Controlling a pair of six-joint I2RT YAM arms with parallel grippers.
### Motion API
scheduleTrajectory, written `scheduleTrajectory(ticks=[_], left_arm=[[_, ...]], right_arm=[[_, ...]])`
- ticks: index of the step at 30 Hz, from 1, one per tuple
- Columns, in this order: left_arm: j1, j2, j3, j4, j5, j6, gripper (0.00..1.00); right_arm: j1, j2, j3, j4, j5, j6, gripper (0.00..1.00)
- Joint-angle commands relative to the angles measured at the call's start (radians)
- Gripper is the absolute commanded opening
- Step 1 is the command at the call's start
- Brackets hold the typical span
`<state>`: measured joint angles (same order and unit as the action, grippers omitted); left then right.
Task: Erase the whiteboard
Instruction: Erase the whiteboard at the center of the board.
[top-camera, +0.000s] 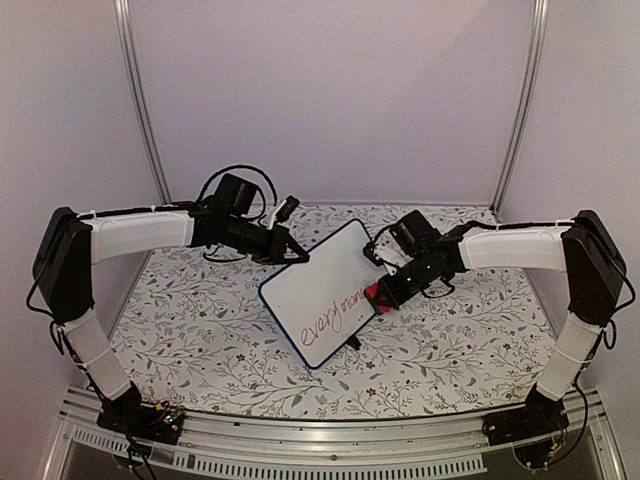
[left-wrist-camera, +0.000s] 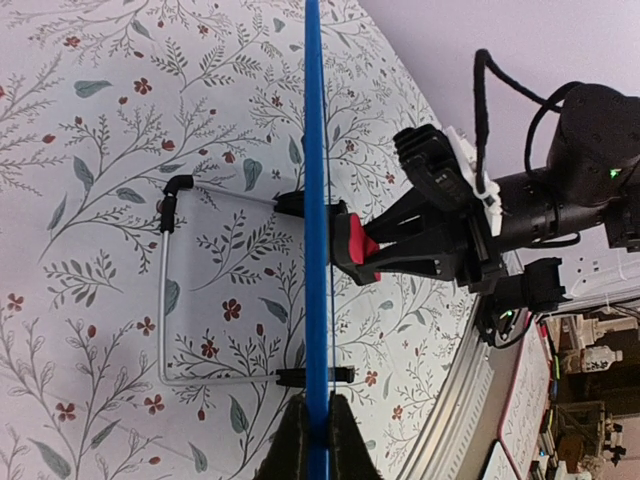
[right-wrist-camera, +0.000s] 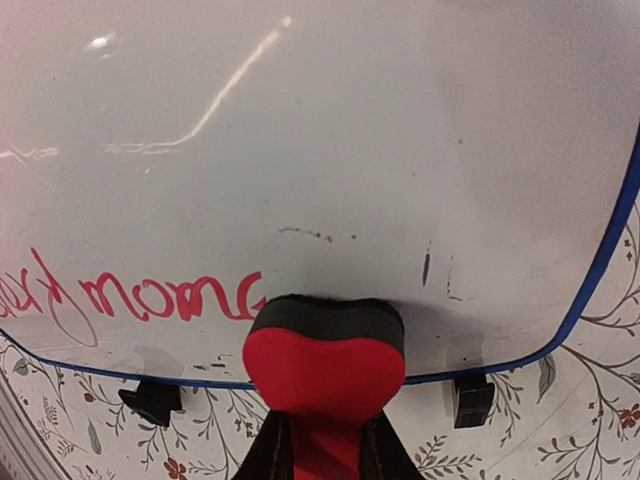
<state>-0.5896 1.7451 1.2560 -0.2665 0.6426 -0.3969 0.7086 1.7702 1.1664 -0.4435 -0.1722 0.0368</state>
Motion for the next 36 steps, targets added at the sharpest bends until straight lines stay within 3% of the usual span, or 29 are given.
scheduleTrajectory(ticks=[1,13,36], left_arm=[[-0.031,-0.004,0.009,-0.005,0.080,0.047,0.00],[-0.031,-0.007,0.010,-0.005,0.079,0.048,0.00],[-0.031,-0.008,0.010,-0.005,0.081,0.047,0.00]], right_arm=[[0.019,0.003,-0.059,-0.018,-0.004,0.008,0.02],[0.026,-0.021,-0.081,-0.019,-0.013,0.008,0.02],[0.043,0.057,0.161,-0.011,0.084,-0.012,0.02]])
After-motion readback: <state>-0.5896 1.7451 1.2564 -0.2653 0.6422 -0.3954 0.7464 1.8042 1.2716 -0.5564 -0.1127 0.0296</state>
